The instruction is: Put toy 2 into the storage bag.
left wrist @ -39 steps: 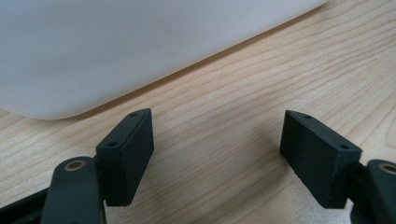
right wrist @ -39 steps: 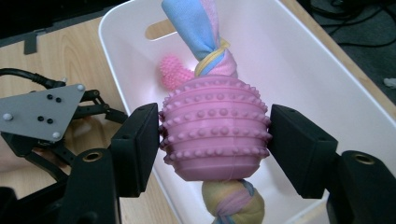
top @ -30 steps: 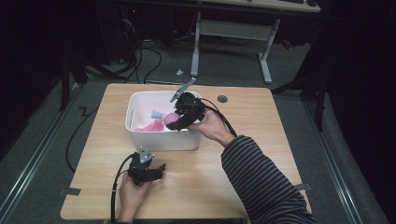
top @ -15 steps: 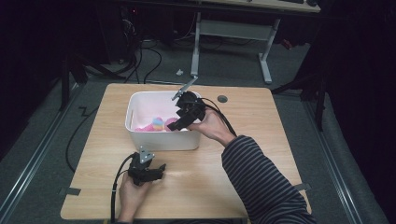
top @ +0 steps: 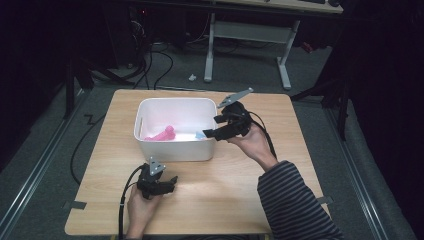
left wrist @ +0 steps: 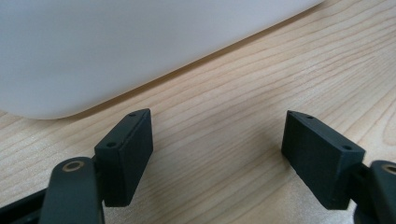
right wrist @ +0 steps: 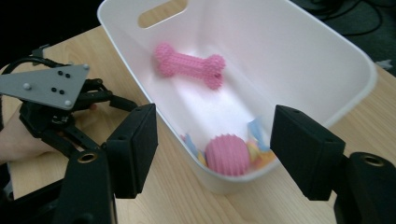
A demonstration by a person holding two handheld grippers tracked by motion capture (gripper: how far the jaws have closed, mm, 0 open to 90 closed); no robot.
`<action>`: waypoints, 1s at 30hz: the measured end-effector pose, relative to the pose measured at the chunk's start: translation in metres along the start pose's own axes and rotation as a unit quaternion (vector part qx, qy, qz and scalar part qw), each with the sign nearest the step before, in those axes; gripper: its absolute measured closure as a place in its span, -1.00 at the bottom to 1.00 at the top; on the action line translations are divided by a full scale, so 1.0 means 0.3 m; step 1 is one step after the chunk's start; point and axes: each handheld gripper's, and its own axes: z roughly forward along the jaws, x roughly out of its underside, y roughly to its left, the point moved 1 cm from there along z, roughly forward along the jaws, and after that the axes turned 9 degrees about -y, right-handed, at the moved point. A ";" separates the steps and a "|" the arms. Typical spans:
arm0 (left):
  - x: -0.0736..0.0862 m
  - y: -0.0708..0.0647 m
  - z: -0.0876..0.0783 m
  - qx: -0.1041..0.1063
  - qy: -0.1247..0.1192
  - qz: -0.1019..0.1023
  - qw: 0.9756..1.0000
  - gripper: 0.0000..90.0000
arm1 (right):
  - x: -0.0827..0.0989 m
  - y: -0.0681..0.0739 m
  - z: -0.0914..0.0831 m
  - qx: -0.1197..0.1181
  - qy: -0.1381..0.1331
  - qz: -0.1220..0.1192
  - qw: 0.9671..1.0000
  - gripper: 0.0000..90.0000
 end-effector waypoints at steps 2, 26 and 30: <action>0.000 0.000 0.000 0.000 0.000 0.000 1.000 -0.44 | 0.023 -0.020 -0.051 0.016 -0.014 0.007 1.000 -0.26; -0.001 0.001 0.001 -0.001 0.000 -0.002 1.000 -0.43 | 0.185 -0.078 -0.329 0.071 -0.068 0.068 0.993 -0.24; -0.001 0.001 0.001 -0.001 0.000 -0.002 1.000 -0.43 | 0.206 -0.084 -0.364 0.081 -0.074 0.073 0.991 -0.24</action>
